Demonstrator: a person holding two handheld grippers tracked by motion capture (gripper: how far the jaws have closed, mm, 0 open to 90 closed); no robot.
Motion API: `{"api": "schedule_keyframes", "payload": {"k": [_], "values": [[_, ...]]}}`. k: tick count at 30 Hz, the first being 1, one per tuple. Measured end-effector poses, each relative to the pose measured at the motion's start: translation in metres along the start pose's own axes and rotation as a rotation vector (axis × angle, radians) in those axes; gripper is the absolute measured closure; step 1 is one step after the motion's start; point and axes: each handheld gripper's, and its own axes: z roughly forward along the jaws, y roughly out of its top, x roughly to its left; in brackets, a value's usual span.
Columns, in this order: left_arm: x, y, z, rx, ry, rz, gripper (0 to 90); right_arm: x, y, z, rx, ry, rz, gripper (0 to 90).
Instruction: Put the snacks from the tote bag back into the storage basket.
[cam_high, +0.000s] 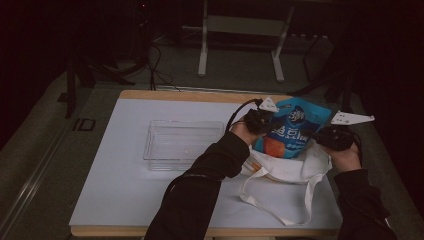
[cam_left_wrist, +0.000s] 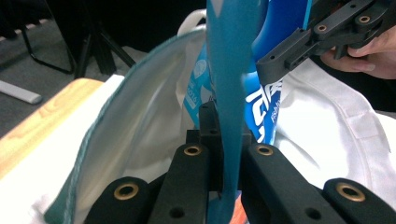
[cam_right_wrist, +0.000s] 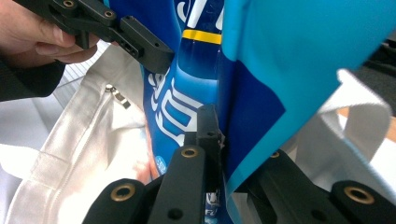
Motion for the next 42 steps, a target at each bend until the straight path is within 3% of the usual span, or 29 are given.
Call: {"api": "schedule_keyframes", "payload": {"k": [11, 23, 31, 35, 42], "values": [[-0.008, 0.027, -0.024, -0.031, -0.01, 0.058, 90.0, 0.007, 0.025, -0.024, -0.041, 0.014, -0.04, 87.9], [-0.012, 0.047, -0.055, -0.055, -0.03, 0.081, 90.0, 0.021, 0.055, -0.039, -0.065, 0.031, -0.092, 88.1], [-0.016, 0.051, -0.086, -0.083, -0.044, 0.085, 90.0, 0.035, 0.075, -0.042, -0.089, 0.076, -0.128, 88.5], [-0.014, 0.049, -0.102, -0.1, -0.071, 0.063, 90.0, 0.043, 0.082, -0.04, -0.101, 0.107, -0.142, 88.5], [-0.013, 0.043, -0.125, -0.093, -0.055, 0.073, 90.0, 0.055, 0.095, -0.028, -0.098, 0.149, -0.168, 88.5]]}}
